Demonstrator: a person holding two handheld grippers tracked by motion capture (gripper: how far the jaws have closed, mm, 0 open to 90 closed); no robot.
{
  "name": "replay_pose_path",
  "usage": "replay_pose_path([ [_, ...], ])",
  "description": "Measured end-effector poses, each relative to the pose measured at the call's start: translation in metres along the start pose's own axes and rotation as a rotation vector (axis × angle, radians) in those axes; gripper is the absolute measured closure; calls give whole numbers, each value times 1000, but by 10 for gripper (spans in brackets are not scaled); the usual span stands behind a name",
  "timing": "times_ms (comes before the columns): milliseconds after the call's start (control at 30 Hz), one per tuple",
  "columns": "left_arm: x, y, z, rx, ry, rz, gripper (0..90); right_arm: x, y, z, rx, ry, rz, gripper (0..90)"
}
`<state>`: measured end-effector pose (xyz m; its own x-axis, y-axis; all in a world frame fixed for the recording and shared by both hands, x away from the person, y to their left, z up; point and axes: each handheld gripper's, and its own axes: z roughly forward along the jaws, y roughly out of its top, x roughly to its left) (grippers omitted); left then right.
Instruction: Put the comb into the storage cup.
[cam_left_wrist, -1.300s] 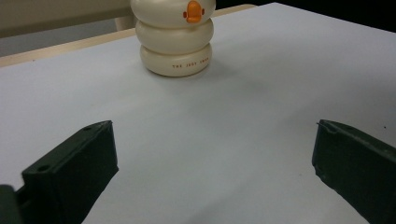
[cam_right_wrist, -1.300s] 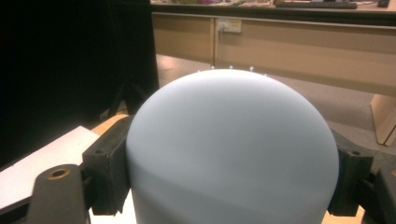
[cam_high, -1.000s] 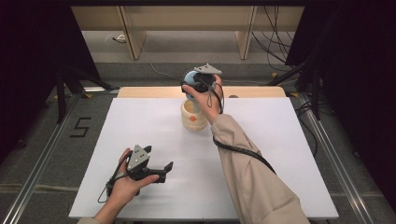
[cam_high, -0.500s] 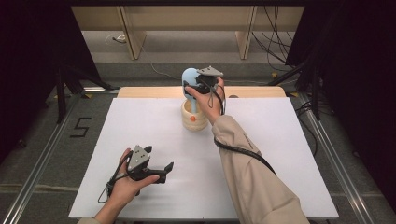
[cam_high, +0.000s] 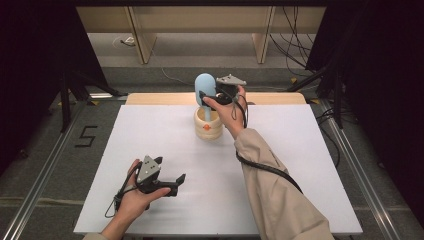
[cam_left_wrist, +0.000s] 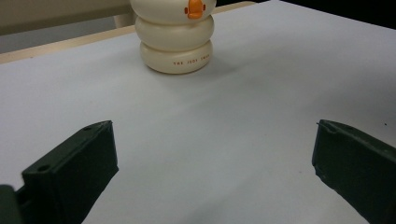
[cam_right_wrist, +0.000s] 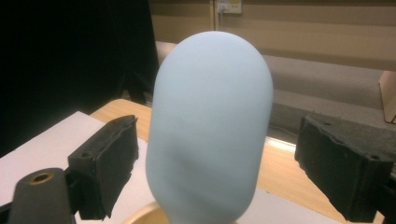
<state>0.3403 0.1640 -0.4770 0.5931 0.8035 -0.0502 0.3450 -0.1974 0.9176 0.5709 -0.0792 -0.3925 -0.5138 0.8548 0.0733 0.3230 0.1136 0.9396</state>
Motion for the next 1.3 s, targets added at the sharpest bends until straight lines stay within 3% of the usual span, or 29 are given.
replay_pose_path([
  [833, 3, 0, 0, 3, 21, -3, 0, -16, -19, -58, 61, 75, -73, 117],
  [1300, 4, 0, -1, 1, 26, -6, 0, -21, -34, -82, 80, 90, -106, 122],
])
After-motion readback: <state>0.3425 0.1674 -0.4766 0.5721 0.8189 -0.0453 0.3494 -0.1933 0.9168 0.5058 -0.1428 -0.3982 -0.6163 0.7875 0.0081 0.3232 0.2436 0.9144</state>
